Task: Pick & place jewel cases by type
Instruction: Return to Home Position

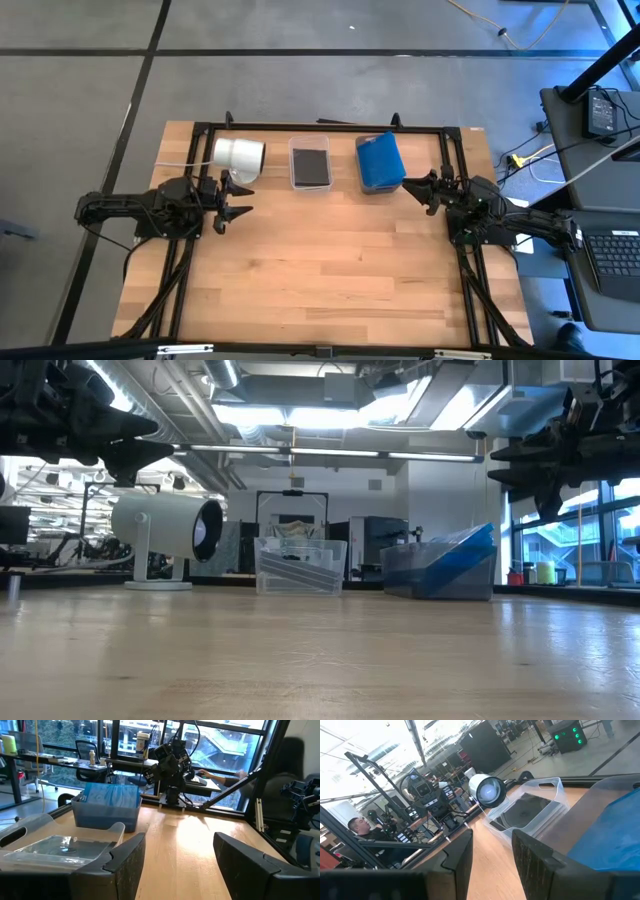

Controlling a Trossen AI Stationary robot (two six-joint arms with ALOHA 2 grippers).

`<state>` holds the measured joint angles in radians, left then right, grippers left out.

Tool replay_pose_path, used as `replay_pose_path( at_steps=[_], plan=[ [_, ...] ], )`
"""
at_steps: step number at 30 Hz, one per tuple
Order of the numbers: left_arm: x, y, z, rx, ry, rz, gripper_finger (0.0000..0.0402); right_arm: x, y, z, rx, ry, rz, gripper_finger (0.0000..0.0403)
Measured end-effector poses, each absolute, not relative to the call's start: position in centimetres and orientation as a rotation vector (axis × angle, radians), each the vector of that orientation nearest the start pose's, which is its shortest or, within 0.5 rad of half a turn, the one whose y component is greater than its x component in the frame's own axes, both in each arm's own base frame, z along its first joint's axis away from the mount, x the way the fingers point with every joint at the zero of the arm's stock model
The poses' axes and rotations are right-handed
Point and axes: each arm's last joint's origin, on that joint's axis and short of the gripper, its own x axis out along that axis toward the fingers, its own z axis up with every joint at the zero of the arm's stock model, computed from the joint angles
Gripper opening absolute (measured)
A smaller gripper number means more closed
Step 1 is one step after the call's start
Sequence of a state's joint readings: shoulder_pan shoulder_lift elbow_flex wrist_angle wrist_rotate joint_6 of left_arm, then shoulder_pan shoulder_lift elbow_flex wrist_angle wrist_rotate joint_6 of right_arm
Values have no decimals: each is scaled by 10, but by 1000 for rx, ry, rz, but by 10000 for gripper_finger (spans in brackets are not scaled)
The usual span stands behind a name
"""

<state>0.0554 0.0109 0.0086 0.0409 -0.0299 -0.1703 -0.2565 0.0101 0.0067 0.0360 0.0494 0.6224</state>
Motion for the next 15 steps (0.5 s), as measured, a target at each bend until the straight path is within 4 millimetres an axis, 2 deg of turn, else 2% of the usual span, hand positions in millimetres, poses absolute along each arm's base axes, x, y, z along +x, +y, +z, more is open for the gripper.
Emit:
replay_pose_path(
  at_steps=[15],
  plan=[
    [98,6,170,-170,-46,82,230,94,-26,168,614,-126,-286,140]
  ],
)
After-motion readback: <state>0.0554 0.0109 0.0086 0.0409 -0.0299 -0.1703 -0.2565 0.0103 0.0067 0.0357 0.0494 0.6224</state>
